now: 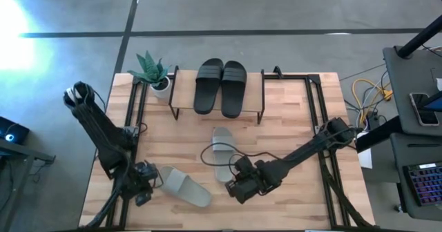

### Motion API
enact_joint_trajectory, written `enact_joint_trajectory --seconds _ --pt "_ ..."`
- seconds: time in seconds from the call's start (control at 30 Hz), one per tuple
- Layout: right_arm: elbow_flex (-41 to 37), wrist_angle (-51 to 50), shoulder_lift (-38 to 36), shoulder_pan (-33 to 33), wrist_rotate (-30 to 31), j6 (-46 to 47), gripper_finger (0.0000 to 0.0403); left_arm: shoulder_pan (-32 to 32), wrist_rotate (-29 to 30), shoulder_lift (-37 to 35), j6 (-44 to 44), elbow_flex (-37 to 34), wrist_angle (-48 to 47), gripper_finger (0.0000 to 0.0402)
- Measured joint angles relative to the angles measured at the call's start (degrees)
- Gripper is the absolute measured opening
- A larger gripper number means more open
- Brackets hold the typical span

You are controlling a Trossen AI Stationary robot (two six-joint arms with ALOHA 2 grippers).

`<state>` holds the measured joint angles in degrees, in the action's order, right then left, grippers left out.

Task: Pick and place slides into the shelf
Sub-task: Prepare the gray slippers

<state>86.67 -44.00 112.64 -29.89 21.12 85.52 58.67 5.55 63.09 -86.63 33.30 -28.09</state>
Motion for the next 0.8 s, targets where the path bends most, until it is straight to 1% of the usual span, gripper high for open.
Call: enact_joint_trajectory --seconds 0.23,0.4,0.6,0.67,0.73,0.8 --pt "-0.02 -0.18 0.00 0.02 0.03 -1.67 0.0009 0.29 3.36 8.32 0.26 -0.02 8.85 0.0000" --pt "-0.02 -0.33 0.00 0.02 0.02 -6.09 0.0009 -0.98 7.08 13.03 -0.13 -0.05 9.08 0.0000" --pt "-0.06 -0.81 0.00 0.07 -0.02 -11.23 0.0009 -7.38 10.21 17.20 -1.05 -0.37 9.28 0.0000" --pt "-0.07 -0.81 0.00 0.07 -0.04 -12.08 0.0009 -9.85 10.80 18.10 -1.09 -0.50 9.74 0.0000" --pt "-0.07 -0.80 0.00 0.07 -0.02 -12.55 0.0008 -12.91 10.00 18.84 -1.07 -0.73 10.07 0.0000" --pt "-0.07 -0.80 0.00 0.07 -0.02 -12.56 0.0009 -15.88 11.45 19.37 0.65 -0.81 10.40 0.0000"
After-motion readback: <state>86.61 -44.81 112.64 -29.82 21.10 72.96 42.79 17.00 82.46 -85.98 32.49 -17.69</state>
